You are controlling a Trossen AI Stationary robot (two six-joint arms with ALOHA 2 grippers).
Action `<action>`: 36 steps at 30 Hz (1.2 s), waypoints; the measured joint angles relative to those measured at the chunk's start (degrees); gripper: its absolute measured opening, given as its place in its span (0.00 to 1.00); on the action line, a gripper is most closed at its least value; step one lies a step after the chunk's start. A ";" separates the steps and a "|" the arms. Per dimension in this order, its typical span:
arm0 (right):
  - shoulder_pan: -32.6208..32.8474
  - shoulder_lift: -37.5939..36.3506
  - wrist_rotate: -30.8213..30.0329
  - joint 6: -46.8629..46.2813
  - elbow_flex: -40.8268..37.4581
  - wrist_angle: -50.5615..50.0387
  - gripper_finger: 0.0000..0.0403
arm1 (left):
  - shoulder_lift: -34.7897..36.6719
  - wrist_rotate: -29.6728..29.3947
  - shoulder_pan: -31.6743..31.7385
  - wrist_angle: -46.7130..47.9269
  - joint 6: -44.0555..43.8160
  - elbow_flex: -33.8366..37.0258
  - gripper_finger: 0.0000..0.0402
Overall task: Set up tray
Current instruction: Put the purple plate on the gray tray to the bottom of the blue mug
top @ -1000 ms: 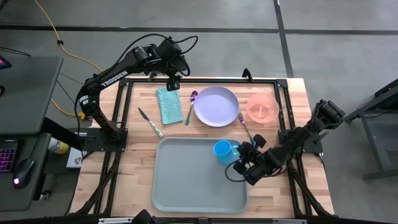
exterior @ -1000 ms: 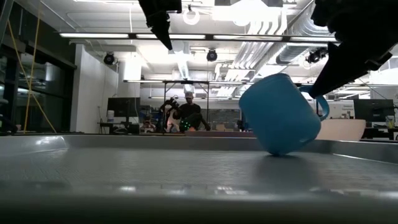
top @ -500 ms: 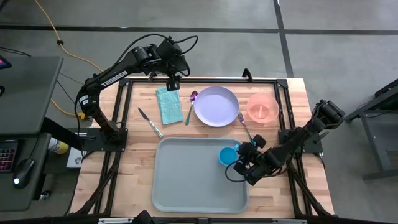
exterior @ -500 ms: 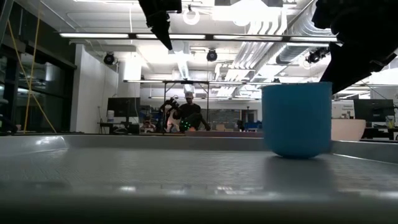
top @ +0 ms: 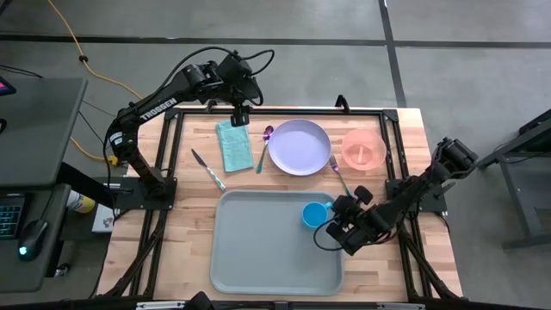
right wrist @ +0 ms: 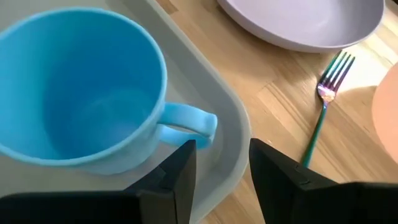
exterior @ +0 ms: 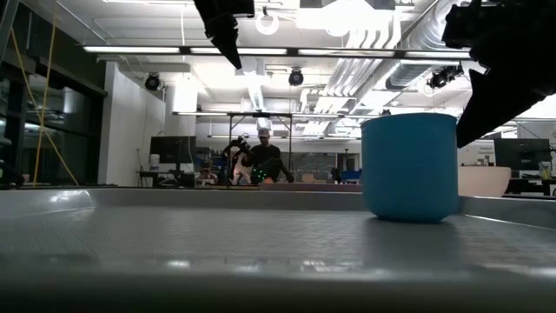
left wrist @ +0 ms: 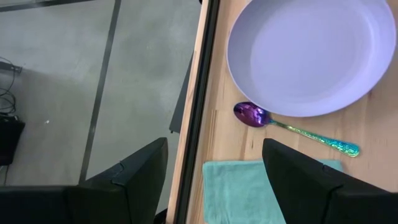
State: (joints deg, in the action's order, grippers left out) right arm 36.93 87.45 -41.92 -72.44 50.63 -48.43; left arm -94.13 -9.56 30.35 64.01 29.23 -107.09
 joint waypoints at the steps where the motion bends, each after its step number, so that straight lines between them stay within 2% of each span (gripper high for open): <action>1: 0.00 -0.32 -0.24 0.37 0.00 0.30 0.31 | 0.00 0.00 0.00 0.00 0.00 0.00 0.73; 8: 0.00 -7.71 -2.29 1.74 0.00 0.42 0.31 | 0.00 0.07 0.00 0.04 0.00 0.00 0.73; 12: -1.48 -15.80 -7.77 3.35 0.00 0.44 0.31 | 0.00 0.07 0.00 0.04 0.00 0.00 0.73; 14: -4.72 -20.31 -9.90 4.53 0.00 0.22 0.31 | 0.00 0.09 0.00 0.02 0.00 0.00 0.73; 17: -12.74 -27.02 -10.04 8.75 0.00 0.66 0.31 | -0.02 0.09 0.00 0.00 0.00 0.00 0.73; 20: -22.69 -32.95 -7.39 20.22 0.00 5.83 0.31 | -0.02 0.09 0.00 -0.02 0.00 0.00 0.73; 23: -33.43 -37.16 -0.78 35.07 0.00 14.86 0.31 | 0.00 0.11 0.00 -0.02 -0.17 0.02 0.73; 26: -44.44 -39.21 8.88 43.46 0.00 21.78 0.31 | -0.02 0.11 0.00 -0.02 -0.57 0.02 0.73; 31: -61.61 -37.01 29.03 45.46 0.00 24.05 0.31 | -0.02 0.13 0.00 -0.02 -0.59 0.02 0.73; 36: -71.25 -28.75 45.03 47.78 0.27 29.28 0.31 | -0.02 0.13 0.00 0.08 -0.59 0.02 0.73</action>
State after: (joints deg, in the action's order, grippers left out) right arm -34.32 58.70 3.12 -24.66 50.90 -19.15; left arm -94.15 -9.43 30.35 64.09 28.64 -107.07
